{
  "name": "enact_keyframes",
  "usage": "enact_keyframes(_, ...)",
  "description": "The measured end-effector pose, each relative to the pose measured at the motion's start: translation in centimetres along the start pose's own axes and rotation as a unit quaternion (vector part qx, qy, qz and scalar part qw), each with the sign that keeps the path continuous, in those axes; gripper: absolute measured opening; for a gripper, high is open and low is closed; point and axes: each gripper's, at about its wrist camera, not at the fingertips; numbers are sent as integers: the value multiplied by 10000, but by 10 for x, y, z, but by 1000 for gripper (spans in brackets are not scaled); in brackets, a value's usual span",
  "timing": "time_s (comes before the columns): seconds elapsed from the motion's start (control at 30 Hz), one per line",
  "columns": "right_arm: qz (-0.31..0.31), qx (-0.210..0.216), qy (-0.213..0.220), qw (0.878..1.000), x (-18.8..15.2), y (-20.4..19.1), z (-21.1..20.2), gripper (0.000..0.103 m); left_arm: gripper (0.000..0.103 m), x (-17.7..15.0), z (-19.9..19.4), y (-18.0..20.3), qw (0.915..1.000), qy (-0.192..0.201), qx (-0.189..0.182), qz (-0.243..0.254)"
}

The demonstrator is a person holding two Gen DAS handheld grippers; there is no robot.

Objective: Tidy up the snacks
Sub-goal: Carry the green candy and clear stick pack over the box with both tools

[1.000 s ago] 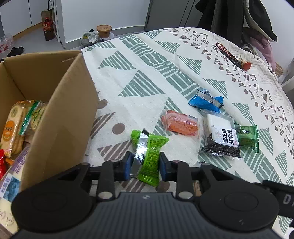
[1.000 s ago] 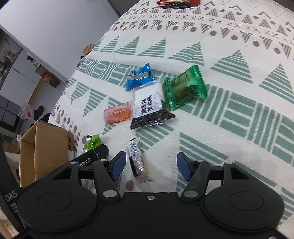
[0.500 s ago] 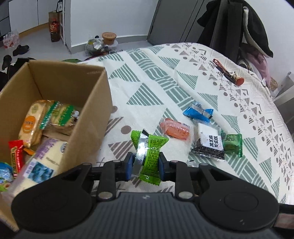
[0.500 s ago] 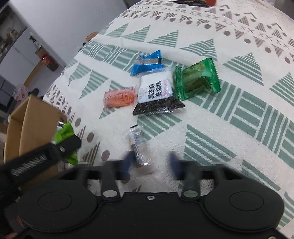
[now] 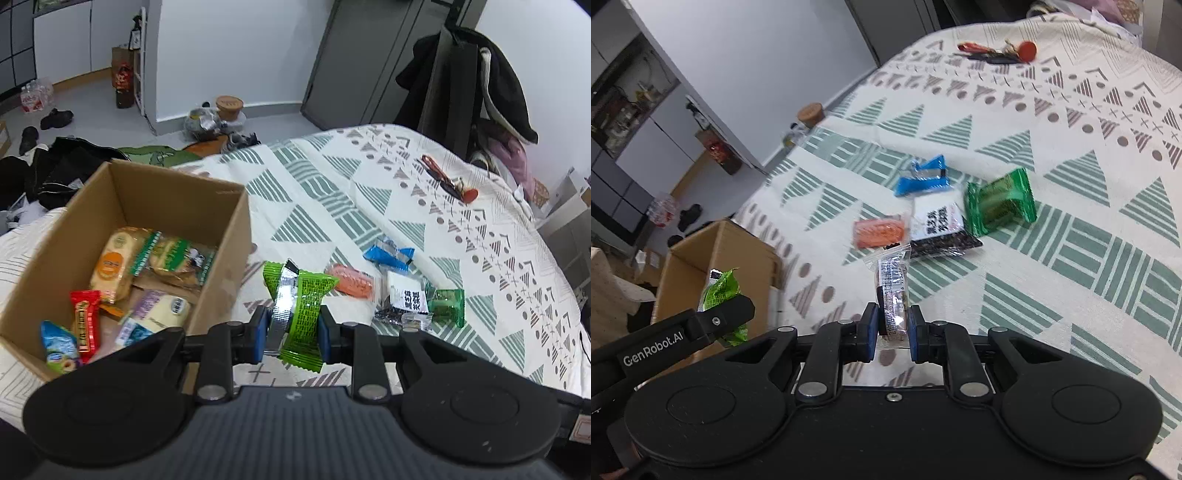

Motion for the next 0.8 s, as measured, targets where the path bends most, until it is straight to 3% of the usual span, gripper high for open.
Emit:
enact_keyframes(0.4,-68,523,501,9973,2,-18,-31,17,27,13,-45,-16,9990,418,99,-147)
enact_keyframes(0.8,-338,833,887,9920,6,-54,-49,17,27,37,-74,-59,9962,705,234,-455)
Point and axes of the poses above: each gripper's, at about its wrist camera, not at the fingertips, and z roughly the way its jaws point, y to its right, x to its top, and after that the axes turned 15 degrees about -z, right-handed
